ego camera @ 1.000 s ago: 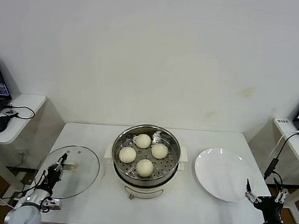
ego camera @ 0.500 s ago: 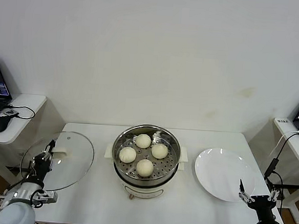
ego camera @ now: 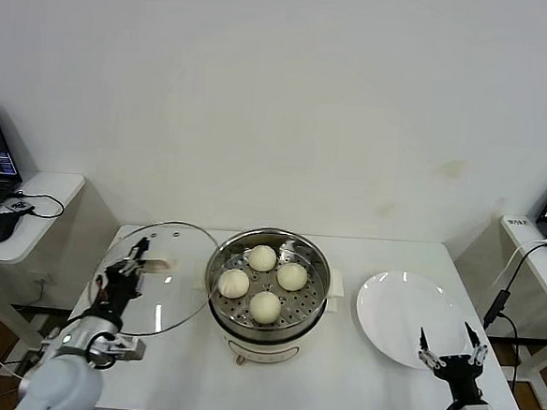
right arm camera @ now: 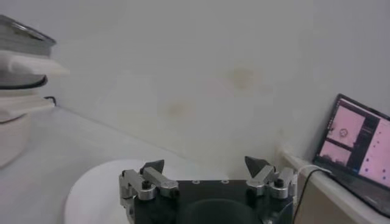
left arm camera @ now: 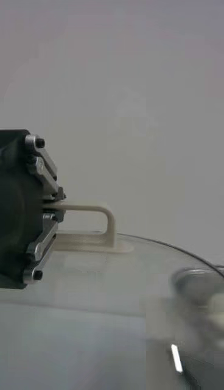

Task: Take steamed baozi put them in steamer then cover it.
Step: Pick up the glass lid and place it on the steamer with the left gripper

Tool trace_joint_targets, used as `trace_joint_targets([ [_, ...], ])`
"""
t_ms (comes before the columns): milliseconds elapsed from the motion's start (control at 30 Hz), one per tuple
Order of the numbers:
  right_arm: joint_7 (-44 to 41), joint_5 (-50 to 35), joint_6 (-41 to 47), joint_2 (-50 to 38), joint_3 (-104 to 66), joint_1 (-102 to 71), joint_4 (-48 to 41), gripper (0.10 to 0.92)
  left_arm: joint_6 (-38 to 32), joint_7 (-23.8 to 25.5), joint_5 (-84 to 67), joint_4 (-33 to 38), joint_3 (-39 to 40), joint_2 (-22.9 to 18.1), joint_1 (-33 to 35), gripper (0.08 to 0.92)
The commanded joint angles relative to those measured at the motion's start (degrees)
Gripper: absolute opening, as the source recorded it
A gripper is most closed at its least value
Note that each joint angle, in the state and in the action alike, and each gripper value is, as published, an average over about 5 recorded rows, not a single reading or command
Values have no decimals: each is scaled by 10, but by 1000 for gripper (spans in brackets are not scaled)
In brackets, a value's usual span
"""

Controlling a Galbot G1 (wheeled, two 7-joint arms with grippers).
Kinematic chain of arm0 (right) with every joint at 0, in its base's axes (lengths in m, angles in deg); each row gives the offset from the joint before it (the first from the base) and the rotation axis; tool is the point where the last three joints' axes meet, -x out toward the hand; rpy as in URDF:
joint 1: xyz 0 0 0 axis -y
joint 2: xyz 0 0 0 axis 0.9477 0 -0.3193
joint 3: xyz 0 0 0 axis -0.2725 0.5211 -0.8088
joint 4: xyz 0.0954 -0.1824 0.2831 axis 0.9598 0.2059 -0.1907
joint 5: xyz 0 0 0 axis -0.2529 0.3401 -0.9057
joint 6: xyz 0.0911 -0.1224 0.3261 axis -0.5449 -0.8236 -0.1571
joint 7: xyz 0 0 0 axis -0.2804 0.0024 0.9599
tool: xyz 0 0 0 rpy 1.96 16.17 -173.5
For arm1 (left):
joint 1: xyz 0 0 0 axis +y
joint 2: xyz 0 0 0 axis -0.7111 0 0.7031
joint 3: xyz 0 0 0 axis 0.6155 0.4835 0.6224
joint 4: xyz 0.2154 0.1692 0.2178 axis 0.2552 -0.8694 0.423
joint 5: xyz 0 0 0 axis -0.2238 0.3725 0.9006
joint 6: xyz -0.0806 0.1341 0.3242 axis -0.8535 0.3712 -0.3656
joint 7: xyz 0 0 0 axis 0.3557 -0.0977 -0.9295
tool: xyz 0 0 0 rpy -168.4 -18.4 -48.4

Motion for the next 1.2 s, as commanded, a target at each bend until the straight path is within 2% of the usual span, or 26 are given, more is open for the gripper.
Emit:
trace_joint_targets([
  [33,5,33,-1,10,30,25,-34,823,95,46,16,11,155,-11,-120,146],
  [233,12,67,3,23,44,40,-44,823,137,111,110,1,191,-65,-166,146],
  [400,16,88,3,31,47,44,-50,823,144,158,209,-15,225,-135,-183,146],
  [533,17,96,2,34,48,44,-52,823,141,176,269,-35,251,-192,-190,146],
  [633,17,97,1,36,48,46,-58,823,137,178,290,-51,265,-221,-196,146],
  [767,18,98,-3,36,47,47,-67,823,132,176,301,-73,279,-238,-206,146],
  [1200,17,87,-12,22,39,48,-73,823,118,164,314,-116,285,-253,-206,146],
])
